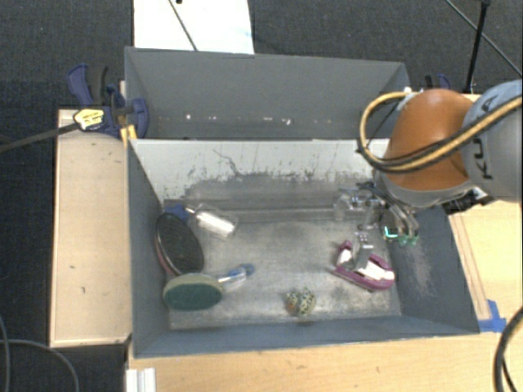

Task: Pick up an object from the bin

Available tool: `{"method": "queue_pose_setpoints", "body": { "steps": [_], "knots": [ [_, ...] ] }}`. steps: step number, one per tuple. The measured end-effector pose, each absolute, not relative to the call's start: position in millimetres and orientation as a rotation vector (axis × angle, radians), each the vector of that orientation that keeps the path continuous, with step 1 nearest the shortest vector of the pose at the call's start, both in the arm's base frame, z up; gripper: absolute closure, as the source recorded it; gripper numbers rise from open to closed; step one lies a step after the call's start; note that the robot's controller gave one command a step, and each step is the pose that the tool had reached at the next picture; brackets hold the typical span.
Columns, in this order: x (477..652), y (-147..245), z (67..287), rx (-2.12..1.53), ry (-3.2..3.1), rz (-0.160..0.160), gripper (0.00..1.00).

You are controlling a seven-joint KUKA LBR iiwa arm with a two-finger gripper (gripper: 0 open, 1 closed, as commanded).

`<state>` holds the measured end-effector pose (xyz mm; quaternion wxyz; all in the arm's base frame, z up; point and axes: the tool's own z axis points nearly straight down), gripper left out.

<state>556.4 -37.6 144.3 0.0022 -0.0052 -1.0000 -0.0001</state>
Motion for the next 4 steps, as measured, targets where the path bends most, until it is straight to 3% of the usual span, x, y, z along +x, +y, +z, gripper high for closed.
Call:
{"method": "queue_pose_setpoints", "body": {
  "steps": [1, 2, 3, 4],
  "knots": [
    [526.2, -125, 74, 0.522, -3.099, 0.001, 0.0],
    [516.3, -78, 70, -0.091, -3.141, -0.004, 0.0],
    [516.0, -79, 70, -0.087, -3.141, -0.001, 1.0],
    [476.8, -88, 251, -0.001, -3.15, 0.003, 1.0]
  ]
}}
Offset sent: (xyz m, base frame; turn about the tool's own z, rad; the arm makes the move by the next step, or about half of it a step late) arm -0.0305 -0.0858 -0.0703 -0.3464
